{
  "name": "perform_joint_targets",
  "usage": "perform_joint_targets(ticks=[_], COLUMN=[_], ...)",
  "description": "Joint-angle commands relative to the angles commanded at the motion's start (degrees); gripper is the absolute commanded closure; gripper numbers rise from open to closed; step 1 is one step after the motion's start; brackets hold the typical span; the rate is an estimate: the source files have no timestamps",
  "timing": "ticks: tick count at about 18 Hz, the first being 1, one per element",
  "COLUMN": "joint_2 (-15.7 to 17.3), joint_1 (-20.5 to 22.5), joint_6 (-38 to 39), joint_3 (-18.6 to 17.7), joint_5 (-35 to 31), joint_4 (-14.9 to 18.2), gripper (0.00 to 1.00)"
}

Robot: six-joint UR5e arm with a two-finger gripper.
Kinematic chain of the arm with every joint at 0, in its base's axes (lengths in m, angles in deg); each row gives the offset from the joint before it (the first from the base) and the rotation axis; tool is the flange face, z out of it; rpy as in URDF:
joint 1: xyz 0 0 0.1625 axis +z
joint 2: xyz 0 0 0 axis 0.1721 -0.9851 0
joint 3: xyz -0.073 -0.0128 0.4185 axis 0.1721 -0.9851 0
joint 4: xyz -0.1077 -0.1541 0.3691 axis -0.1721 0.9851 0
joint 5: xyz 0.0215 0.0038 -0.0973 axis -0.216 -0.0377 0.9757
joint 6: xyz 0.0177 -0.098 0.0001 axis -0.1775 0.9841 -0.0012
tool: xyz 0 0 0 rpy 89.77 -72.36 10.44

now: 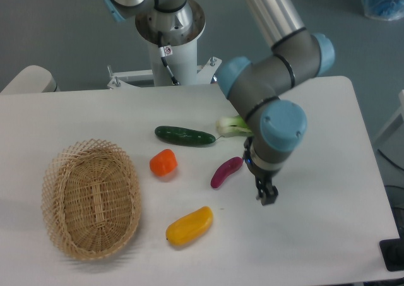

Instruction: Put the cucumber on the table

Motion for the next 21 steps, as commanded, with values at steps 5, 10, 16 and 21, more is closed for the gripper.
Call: perform_joint_targets(ticks=[5,10,16,21], joint_2=[-2.90,-4.05,-4.31,-4.31], joint_1=[-1.48,-3.25,-3.34,-3.43], joint_6=[9.39,13.37,13.28,13.37], joint_3=[3.51,4.75,4.67,4.67], joint_5=[0.09,0.26,0.09,0.09], joint_4=[-0.18,-0.35,-0.44,-0.44], gripper=[0.00,0.00,0.00,0.00])
